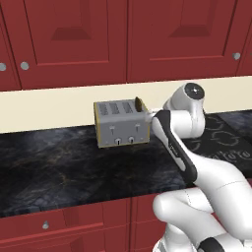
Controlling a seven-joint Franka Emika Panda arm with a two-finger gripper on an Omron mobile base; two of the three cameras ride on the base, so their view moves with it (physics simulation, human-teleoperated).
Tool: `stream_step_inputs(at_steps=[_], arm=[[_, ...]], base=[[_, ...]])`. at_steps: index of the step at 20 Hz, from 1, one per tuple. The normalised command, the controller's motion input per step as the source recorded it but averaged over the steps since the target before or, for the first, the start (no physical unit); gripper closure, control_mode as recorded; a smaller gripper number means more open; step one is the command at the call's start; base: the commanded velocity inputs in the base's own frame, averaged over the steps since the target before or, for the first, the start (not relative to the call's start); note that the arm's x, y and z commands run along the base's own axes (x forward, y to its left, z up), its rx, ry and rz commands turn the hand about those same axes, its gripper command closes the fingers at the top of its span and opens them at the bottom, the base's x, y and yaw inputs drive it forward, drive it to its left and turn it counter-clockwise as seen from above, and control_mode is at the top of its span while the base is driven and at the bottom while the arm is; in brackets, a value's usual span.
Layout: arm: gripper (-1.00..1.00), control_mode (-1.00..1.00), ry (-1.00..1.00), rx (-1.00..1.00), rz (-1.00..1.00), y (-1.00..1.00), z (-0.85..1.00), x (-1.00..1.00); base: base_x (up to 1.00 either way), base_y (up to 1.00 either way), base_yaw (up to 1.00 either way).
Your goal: Start the toaster. Once the lever pops up, take the bread to the plate on the dining counter.
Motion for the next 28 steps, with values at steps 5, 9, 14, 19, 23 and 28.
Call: stream_step_inputs(at_steps=[5,9,14,19,23,28], arm=[[-1.0,-1.0,0.0,0.0,0.0,0.0,-0.05,0.19],[-1.0,-1.0,0.0,0.0,0.0,0.0,-0.17,0.18],[-1.0,-1.0,0.0,0.0,0.0,0.0,-0.34,0.07],[-1.0,-1.0,0.0,0.0,0.0,0.0,-0.34,0.06],[-1.0,-1.0,0.0,0.0,0.0,0.0,-0.22,0.14],[-1.0,-1.0,0.0,0.0,0.0,0.0,-0.09,0.18]], base=[[0.0,0.0,0.0],[0.0,0.0,0.0],[0.0,0.0,0.0],[0.0,0.0,0.0],[0.0,0.0,0.0],[0.0,0.0,0.0]])
